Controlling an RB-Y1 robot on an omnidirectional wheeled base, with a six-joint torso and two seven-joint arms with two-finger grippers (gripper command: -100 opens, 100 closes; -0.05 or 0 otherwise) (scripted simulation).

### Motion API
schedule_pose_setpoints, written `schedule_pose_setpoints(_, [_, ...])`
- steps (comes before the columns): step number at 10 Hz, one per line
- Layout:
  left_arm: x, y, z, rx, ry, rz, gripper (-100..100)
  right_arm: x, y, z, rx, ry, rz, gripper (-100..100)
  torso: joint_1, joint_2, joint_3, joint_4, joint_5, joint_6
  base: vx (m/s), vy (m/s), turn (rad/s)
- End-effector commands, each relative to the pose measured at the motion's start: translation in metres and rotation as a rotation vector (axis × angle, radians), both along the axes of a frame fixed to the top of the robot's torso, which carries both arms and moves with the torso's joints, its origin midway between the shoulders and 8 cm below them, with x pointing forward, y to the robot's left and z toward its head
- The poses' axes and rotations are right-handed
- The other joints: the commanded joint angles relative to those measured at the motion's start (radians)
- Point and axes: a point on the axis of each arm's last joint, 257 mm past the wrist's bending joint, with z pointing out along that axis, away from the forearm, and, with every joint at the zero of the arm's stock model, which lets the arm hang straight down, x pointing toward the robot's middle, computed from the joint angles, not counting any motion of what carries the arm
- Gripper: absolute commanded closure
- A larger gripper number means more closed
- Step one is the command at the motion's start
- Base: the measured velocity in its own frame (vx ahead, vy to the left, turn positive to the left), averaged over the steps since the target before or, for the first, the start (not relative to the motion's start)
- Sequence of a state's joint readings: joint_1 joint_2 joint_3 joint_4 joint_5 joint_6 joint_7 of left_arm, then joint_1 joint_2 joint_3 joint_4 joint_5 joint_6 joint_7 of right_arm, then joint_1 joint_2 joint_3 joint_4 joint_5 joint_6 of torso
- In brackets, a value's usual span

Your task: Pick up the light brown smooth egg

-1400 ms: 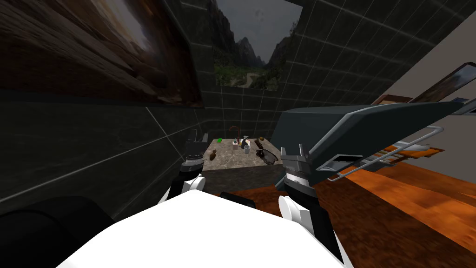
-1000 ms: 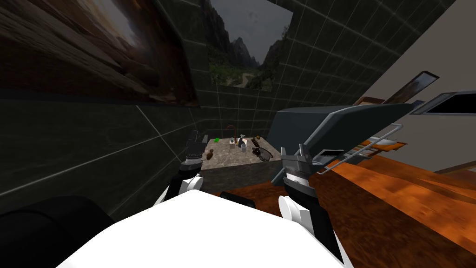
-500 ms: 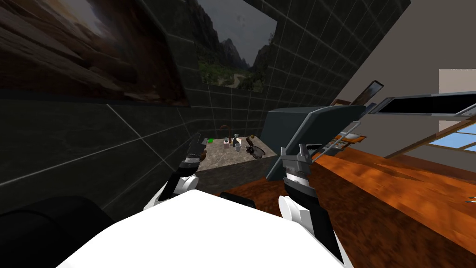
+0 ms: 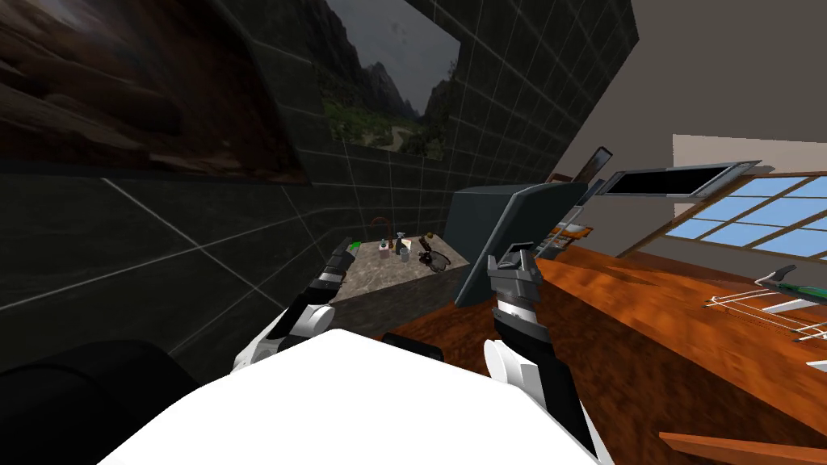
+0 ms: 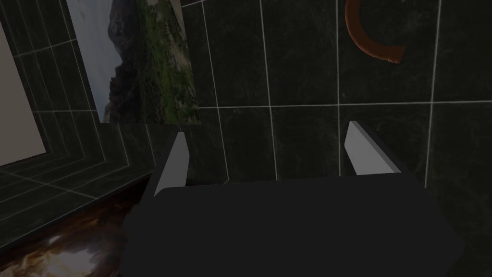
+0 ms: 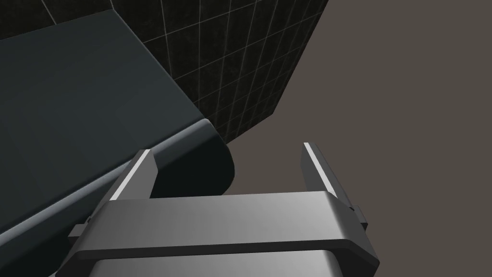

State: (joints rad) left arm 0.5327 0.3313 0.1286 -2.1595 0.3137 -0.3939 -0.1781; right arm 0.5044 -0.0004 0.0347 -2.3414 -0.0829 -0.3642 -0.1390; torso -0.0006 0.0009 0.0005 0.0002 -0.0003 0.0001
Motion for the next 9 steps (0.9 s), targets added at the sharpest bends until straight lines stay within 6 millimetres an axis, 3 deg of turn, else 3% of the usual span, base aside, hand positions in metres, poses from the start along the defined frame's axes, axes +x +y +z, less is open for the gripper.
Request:
schedule_pose_setpoints(1, [0.009,0.02,-0.022,0.017,0.086,0.018,-100,0.0,0.0,0.0,0.0,0.0,0.0,0,0.0,0.0,0.0,0.0,0.0,0.0,-0.001,-0.011,-0.228])
schedule_pose_setpoints(2, [0.01,0.02,-0.024,0.024,0.097,0.015,-100,0.0,0.0,0.0,0.0,0.0,0.0,0,0.001,0.0,0.0,0.0,0.0,0.0,-0.001,0.001,-0.044])
schedule_pose_setpoints(3, [0.014,0.034,-0.043,0.039,0.166,0.026,-100,0.0,0.0,0.0,0.0,0.0,0.0,0,0.001,0.0,0.0,0.0,0.0,-0.001,-0.002,0.004,-0.092])
schedule_pose_setpoints(4, [0.014,0.034,-0.042,0.04,0.166,0.025,-100,0.0,0.0,0.0,0.0,0.0,0.0,0,0.002,0.0,0.0,0.0,0.0,0.0,-0.004,0.007,-0.07])
schedule_pose_setpoints(6, [0.018,0.065,-0.078,0.064,0.296,0.054,-100,0.0,0.0,0.0,0.0,0.0,0.0,0,0.002,0.0,0.0,0.0,0.0,0.0,-0.013,0.017,-0.166])
schedule_pose_setpoints(7, [0.02,0.065,-0.079,0.078,0.312,0.05,-100,0.0,0.0,0.0,0.0,0.0,0.0,0,0.003,0.001,0.0,0.0,0.001,0.0,-0.013,0.021,-0.059])
schedule_pose_setpoints(8, [0.019,0.082,-0.098,0.09,0.382,0.067,-100,0.0,0.0,0.0,0.0,0.0,0.0,0,0.003,0.001,0.0,0.0,0.001,-0.001,-0.013,0.024,-0.11])
schedule_pose_setpoints(9, [0.02,0.083,-0.098,0.1,0.388,0.065,-100,0.0,0.0,0.0,0.0,0.0,0.0,0,0.003,0.001,0.0,0.0,0.001,0.0,-0.011,0.021,-0.054])
